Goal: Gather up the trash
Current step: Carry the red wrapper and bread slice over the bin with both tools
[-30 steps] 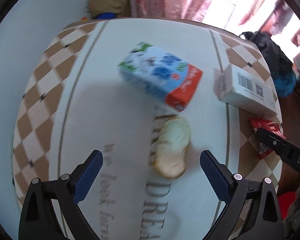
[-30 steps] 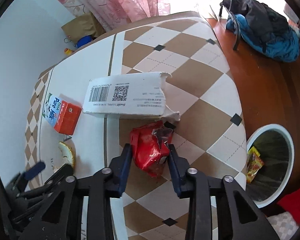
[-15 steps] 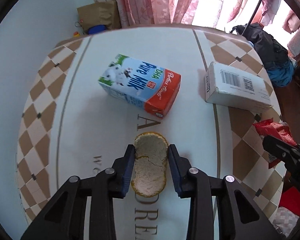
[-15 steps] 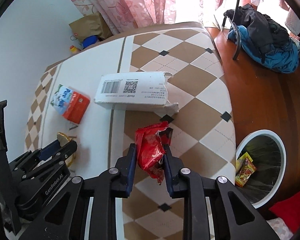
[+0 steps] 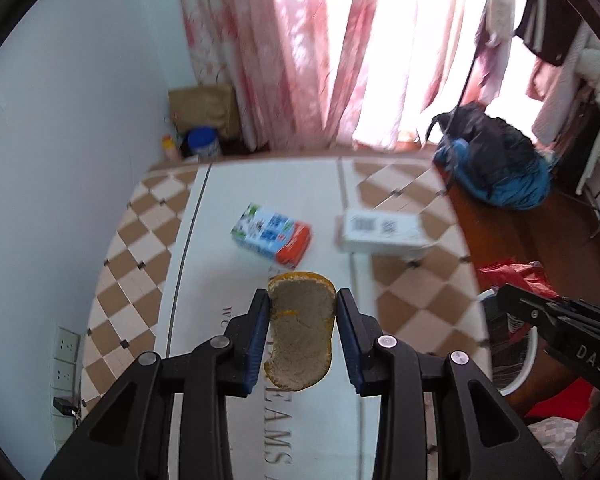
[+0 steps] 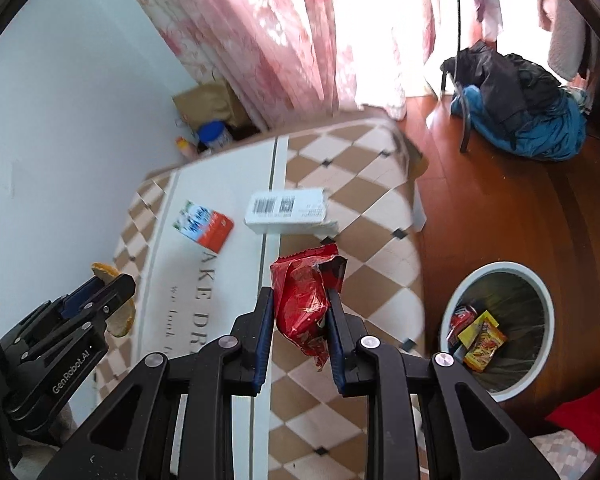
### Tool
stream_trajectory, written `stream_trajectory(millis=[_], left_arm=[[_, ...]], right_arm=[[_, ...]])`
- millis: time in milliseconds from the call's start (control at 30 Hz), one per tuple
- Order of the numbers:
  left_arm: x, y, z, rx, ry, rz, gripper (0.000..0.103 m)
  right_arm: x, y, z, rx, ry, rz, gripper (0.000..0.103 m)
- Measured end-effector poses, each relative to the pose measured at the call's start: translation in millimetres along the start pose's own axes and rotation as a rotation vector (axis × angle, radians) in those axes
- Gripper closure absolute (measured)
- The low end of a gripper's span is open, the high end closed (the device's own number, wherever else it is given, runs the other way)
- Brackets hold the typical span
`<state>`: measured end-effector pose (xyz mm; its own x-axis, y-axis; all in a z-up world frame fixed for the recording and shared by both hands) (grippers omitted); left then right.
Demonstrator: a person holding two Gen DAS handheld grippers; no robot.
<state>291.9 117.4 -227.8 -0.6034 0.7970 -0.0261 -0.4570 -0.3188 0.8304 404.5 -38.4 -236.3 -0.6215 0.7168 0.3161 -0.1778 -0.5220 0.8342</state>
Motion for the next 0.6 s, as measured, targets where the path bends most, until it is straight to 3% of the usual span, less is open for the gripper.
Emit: stream_trajectory(millis=[133, 333, 467, 600], left_arm=[[-29.3, 39.8, 4.0, -0.053, -0.023, -0.058, 0.073], [-101.9, 79.6, 0.3, -0.091, -0.101, -0.171, 0.073], [-161.8, 83.2, -9.1, -0.079, -0.164, -0.241, 0.073], [-222.1, 62.3, -23.8, -0.027, -0.215, -0.295, 0.073]], right_arm=[[-27.2, 52.3, -8.3, -0.072, -0.043, 0.006, 0.077], [-94.3, 115.1, -35.1, -0.145, -0.142, -0.03, 0.077], [-149.8, 138.5, -58.6, -0.153, -0.21, -0.077, 0.077], [-207.9, 143.6, -81.2, -0.131, -0.274, -0.128, 0.077]])
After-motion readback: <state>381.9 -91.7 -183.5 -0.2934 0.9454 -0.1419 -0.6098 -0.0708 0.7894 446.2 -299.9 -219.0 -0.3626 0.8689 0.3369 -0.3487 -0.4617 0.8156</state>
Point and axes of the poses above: each gripper's, at about its wrist camera, not at the fingertips, and y roughly against the way its jaws point, x to its left, z to its top, the point moved 1 cm from there along -y, roughly the way its jaws point, and after that the axes turned 5 degrees about y, right-handed, at the moved point
